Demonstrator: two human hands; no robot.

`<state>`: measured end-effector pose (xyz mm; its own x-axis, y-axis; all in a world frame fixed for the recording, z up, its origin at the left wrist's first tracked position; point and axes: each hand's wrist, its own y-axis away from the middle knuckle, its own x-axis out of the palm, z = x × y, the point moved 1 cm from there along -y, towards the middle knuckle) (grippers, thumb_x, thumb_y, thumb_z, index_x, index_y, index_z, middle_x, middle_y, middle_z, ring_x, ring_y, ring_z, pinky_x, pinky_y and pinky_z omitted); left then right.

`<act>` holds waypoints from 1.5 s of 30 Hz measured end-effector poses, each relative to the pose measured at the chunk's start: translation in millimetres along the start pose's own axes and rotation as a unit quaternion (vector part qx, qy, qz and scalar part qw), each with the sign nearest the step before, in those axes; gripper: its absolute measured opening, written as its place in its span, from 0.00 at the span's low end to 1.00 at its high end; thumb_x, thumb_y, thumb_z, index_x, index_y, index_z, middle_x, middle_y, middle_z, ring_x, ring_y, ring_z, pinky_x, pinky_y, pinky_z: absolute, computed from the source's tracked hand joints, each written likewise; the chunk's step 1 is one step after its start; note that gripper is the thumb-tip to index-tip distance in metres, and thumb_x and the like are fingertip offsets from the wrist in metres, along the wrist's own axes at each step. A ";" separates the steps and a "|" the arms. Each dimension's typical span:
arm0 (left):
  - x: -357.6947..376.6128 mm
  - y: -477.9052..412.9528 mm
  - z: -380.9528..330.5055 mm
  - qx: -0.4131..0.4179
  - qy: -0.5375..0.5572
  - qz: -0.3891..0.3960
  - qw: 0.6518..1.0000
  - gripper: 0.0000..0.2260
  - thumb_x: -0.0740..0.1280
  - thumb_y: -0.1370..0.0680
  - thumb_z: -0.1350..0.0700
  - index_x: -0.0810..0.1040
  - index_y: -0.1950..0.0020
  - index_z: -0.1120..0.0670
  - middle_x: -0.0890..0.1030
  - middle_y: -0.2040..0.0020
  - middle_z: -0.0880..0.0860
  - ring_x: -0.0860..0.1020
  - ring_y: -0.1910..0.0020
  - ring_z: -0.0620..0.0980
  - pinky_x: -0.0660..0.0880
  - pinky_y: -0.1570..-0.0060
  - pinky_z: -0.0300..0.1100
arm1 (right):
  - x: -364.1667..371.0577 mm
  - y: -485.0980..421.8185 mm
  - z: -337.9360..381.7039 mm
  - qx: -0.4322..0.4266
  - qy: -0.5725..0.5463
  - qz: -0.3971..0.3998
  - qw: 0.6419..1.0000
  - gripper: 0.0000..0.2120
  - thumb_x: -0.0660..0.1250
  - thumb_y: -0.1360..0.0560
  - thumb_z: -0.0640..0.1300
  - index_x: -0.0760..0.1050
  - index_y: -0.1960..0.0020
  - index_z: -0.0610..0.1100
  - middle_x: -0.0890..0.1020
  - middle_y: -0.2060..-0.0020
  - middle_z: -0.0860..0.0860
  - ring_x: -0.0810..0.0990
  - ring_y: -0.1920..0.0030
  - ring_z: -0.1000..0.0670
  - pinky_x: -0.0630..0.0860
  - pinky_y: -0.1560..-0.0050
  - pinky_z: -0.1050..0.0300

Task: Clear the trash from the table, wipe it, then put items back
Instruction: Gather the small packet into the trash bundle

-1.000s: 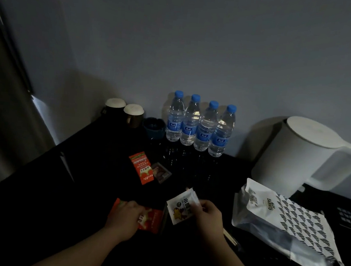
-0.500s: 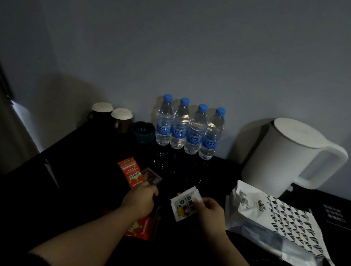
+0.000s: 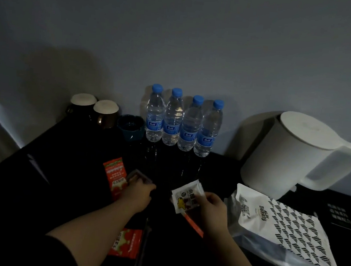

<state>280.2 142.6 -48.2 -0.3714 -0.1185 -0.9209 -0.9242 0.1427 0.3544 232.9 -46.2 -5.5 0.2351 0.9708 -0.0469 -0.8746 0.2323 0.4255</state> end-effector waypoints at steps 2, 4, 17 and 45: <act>8.1 1.1 1.6 -0.011 -0.005 -0.009 1.000 0.20 0.54 0.17 0.54 0.61 0.25 0.46 0.63 0.27 0.59 0.64 0.30 0.57 0.68 0.36 0.44 | 0.1 -3.5 -1.0 0.010 -0.008 0.000 1.000 0.05 0.63 0.24 0.36 0.75 0.57 0.38 0.81 0.57 0.38 0.80 0.58 0.43 0.78 0.60 0.53; 12.0 2.6 2.4 -0.019 -0.028 -0.024 0.999 0.21 0.54 0.17 0.54 0.59 0.24 0.47 0.64 0.28 0.58 0.67 0.32 0.56 0.71 0.40 0.45 | 0.1 -4.6 -3.2 0.018 -0.015 0.002 1.000 0.05 0.63 0.23 0.35 0.75 0.57 0.38 0.80 0.58 0.38 0.79 0.59 0.44 0.76 0.63 0.56; -4.2 3.9 4.9 -0.017 -0.099 -0.055 0.993 0.14 0.58 0.20 0.64 0.74 0.36 0.56 0.78 0.40 0.56 0.77 0.42 0.54 0.74 0.48 0.44 | -4.2 7.0 -1.3 0.037 -0.034 0.022 0.998 0.05 0.61 0.22 0.35 0.74 0.57 0.37 0.78 0.59 0.40 0.77 0.61 0.45 0.74 0.63 0.56; -17.6 109.3 -58.8 0.188 0.306 -0.145 0.922 0.09 0.66 0.23 0.62 0.83 0.50 0.52 0.81 0.45 0.49 0.77 0.41 0.42 0.69 0.45 0.26 | -6.9 80.3 -3.3 0.034 -0.177 0.039 0.983 0.13 0.61 0.22 0.42 0.78 0.53 0.34 0.81 0.59 0.36 0.79 0.60 0.41 0.72 0.59 0.52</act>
<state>180.4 102.4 16.4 -0.2001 -0.7208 -0.6636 -0.9390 0.3343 -0.0800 159.6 -34.0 26.0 0.3121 0.9014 0.3001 -0.8684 0.1425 0.4750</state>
